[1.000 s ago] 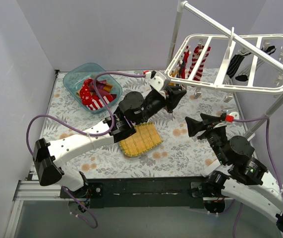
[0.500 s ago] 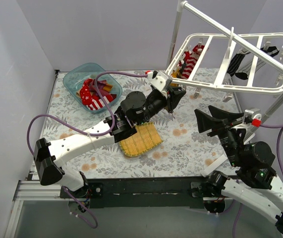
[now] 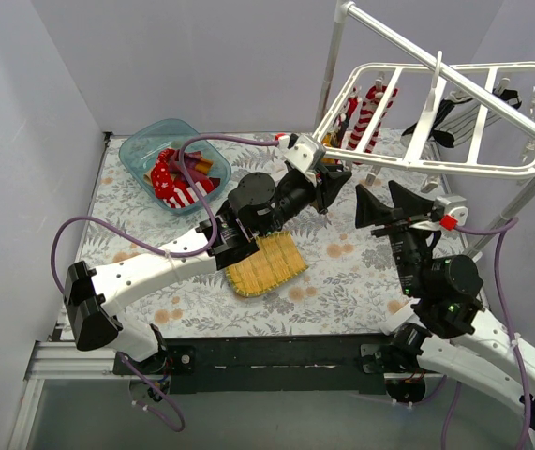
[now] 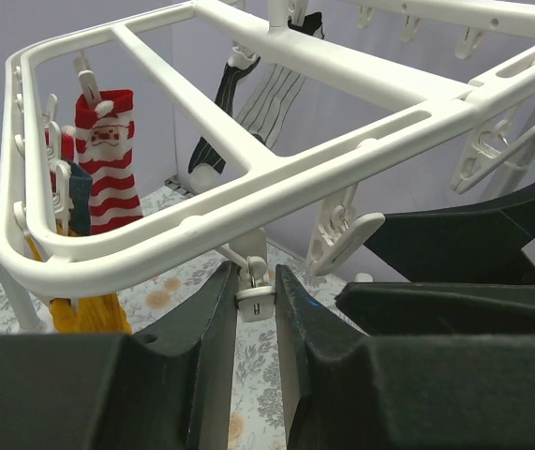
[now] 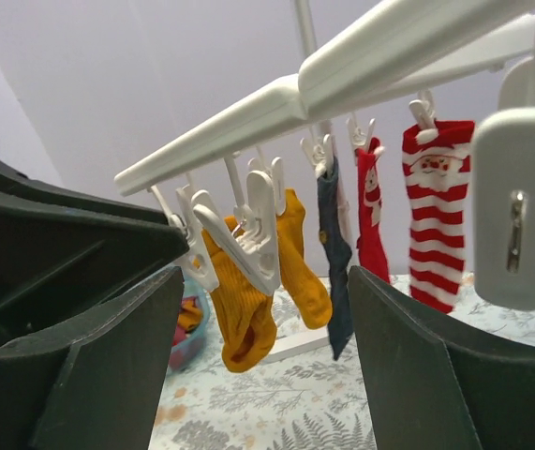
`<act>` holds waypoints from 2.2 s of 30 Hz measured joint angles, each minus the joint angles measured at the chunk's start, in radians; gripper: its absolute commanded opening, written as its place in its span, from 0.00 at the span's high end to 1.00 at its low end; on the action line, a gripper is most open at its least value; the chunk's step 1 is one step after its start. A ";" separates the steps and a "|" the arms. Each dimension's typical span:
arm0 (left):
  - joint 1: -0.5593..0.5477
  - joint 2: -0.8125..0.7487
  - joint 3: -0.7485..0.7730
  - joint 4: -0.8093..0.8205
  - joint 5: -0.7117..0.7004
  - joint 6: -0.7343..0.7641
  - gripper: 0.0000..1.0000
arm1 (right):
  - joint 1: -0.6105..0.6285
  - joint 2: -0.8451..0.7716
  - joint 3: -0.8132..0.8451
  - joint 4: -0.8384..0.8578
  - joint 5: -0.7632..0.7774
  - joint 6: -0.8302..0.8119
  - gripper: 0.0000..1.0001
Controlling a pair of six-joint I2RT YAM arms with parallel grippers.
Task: Remove the socks clipped to the hanger
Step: Adjust the hanger on the clothesline.
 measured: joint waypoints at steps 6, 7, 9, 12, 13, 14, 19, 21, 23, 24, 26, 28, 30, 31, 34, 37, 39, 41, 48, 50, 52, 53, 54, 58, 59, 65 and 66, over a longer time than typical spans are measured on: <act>0.000 0.000 0.006 -0.008 0.000 0.000 1.00 | 0.000 0.072 0.000 0.115 0.042 -0.059 0.25; 0.000 0.000 0.008 -0.009 0.001 0.000 1.00 | 0.000 0.080 0.000 0.131 0.047 -0.065 0.26; 0.000 0.000 0.013 -0.010 0.001 0.000 1.00 | 0.000 0.094 0.000 0.158 0.061 -0.078 0.31; 0.000 0.000 0.015 -0.011 0.000 0.000 1.00 | 0.000 0.105 0.000 0.187 0.075 -0.086 0.39; 0.000 0.000 0.015 -0.013 0.000 0.000 1.00 | 0.000 0.106 0.000 0.196 0.077 -0.088 0.43; 0.000 0.000 0.015 -0.016 0.000 0.000 1.00 | 0.000 0.107 0.000 0.203 0.082 -0.091 0.47; 0.000 0.001 0.015 -0.029 -0.001 0.000 1.00 | 0.000 0.109 0.000 0.227 0.094 -0.104 0.73; 0.000 0.001 0.015 -0.032 -0.001 0.000 1.00 | 0.000 0.110 0.000 0.229 0.094 -0.105 0.80; 0.000 0.001 0.015 -0.035 -0.003 0.000 1.00 | 0.000 0.110 0.000 0.226 0.094 -0.102 0.83; 0.000 0.001 0.015 -0.035 -0.003 0.000 1.00 | 0.000 0.109 0.000 0.224 0.095 -0.099 0.86; 0.000 0.000 0.015 -0.035 -0.003 -0.001 1.00 | 0.000 0.106 0.000 0.217 0.097 -0.095 0.87; 0.000 0.000 0.014 -0.034 -0.003 -0.001 0.97 | 0.000 0.096 0.000 0.204 0.098 -0.084 0.89; 0.000 0.000 0.010 -0.034 -0.002 -0.003 0.93 | 0.000 0.080 0.000 0.175 0.106 -0.068 0.90; 0.000 -0.001 0.007 -0.033 -0.001 -0.004 0.90 | 0.000 0.070 0.000 0.159 0.110 -0.059 0.90; 0.000 -0.008 -0.012 -0.027 0.006 -0.008 0.83 | 0.000 0.039 0.000 0.113 0.119 -0.032 0.91; 0.000 -0.017 -0.023 -0.031 0.017 -0.015 0.76 | 0.000 0.017 0.000 0.080 0.119 -0.002 0.92; 0.000 -0.024 -0.023 -0.039 0.026 -0.025 0.71 | 0.000 0.009 0.000 0.064 0.115 0.014 0.92; 0.000 -0.047 -0.023 -0.058 0.045 -0.040 0.67 | 0.000 0.006 0.000 0.047 0.119 0.027 0.92; -0.002 -0.192 -0.019 -0.111 0.099 -0.106 0.58 | 0.000 0.003 0.000 0.002 0.127 0.043 0.93; 0.004 -0.220 0.007 -0.133 0.093 -0.126 0.55 | 0.000 0.003 0.000 0.000 0.127 0.047 0.94; 0.030 -0.216 0.077 -0.174 0.096 -0.153 0.55 | 0.000 0.003 0.000 -0.003 0.127 0.051 0.94; 0.056 -0.201 0.121 -0.193 0.101 -0.168 0.53 | 0.000 0.003 0.000 -0.003 0.127 0.053 0.94; 0.103 -0.175 0.178 -0.217 0.127 -0.198 0.52 | 0.000 0.002 0.000 -0.005 0.128 0.054 0.94; 0.333 -0.047 0.338 -0.243 0.253 -0.290 0.45 | 0.000 0.001 0.004 -0.014 0.131 0.054 0.94; 0.384 -0.005 0.372 -0.254 0.288 -0.310 0.44 | 0.000 0.001 0.005 -0.015 0.132 0.055 0.94; 0.547 0.299 0.559 -0.290 0.545 -0.414 0.34 | 0.000 0.002 0.024 -0.036 0.135 0.061 0.94; 0.562 0.343 0.583 -0.297 0.590 -0.433 0.34 | 0.000 0.002 0.028 -0.040 0.135 0.061 0.94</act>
